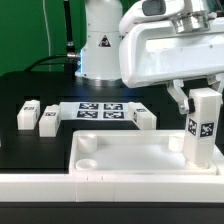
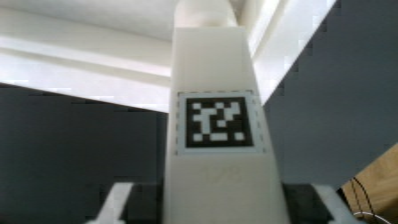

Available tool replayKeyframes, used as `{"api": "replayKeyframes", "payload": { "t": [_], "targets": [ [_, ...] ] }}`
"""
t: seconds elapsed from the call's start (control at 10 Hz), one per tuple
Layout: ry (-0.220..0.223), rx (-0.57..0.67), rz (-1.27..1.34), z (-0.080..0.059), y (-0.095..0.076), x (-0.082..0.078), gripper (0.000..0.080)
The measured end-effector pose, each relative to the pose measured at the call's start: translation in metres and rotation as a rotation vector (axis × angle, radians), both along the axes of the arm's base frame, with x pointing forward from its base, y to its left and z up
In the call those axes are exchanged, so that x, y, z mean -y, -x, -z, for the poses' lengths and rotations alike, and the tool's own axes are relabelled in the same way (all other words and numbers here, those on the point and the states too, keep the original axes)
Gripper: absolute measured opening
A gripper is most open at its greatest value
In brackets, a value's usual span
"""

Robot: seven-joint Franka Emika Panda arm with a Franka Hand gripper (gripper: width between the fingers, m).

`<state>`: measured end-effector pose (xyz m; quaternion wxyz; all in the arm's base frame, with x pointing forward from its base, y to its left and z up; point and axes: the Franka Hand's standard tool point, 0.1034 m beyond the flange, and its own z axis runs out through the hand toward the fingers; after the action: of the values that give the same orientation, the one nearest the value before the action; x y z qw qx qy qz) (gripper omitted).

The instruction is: Assemble desk

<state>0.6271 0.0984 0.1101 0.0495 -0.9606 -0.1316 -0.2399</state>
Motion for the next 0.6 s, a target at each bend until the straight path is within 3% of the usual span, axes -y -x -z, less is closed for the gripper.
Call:
{"api": "replayKeyframes", "payload": {
  "t": [0.2, 0.3, 0.4, 0.5, 0.6],
  "targets": [
    [0.002, 0.016, 0.003, -0.0003, -0.0018, -0.0003, 0.029],
    [0.002, 0.015, 0.004, 0.0001, -0.0016, 0.0001, 0.0363],
    [0.002, 0.015, 0.004, 0.0001, -0.0016, 0.0001, 0.0363],
    [0.002, 0.014, 0.004, 0.0002, -0.0016, 0.0002, 0.0547],
    [0.002, 0.012, 0.003, -0.0006, -0.0015, 0.0002, 0.0547]
  ]
}}
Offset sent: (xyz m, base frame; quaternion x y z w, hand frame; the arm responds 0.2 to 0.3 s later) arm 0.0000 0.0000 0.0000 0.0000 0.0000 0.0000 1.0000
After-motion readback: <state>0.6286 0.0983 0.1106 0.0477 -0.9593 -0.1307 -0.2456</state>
